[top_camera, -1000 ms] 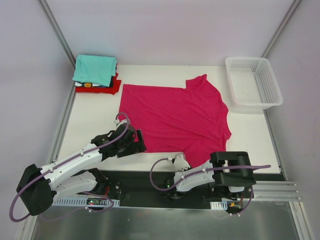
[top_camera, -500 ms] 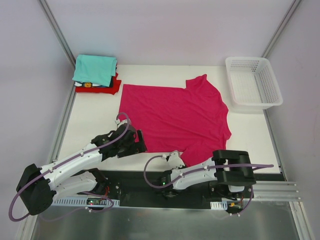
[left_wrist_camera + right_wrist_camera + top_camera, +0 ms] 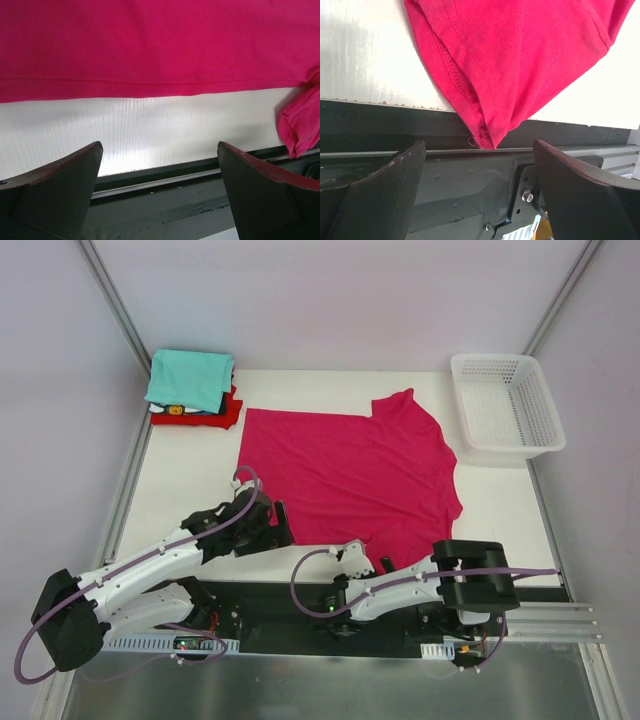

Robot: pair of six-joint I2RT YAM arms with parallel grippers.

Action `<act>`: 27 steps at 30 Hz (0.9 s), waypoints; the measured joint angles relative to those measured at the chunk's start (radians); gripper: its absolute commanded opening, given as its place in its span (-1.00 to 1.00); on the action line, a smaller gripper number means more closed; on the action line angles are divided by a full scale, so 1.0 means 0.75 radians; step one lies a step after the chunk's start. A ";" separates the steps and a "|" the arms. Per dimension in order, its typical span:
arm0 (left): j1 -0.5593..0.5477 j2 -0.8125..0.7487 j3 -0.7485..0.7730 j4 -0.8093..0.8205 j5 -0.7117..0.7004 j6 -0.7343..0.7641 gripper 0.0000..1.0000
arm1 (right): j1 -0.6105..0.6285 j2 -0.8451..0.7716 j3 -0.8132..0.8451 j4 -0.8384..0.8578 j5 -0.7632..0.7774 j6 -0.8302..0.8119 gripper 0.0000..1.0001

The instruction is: Fold and stack the t-shirts

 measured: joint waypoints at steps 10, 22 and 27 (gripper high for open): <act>-0.002 -0.027 0.000 -0.008 0.000 0.000 0.98 | -0.015 0.024 -0.015 -0.011 0.003 0.056 0.87; -0.003 -0.041 0.000 -0.019 0.001 -0.010 0.98 | -0.068 0.068 -0.047 -0.076 -0.031 0.169 0.99; -0.003 -0.060 0.000 -0.025 0.001 -0.016 0.98 | -0.076 0.061 -0.097 -0.092 -0.038 0.220 0.98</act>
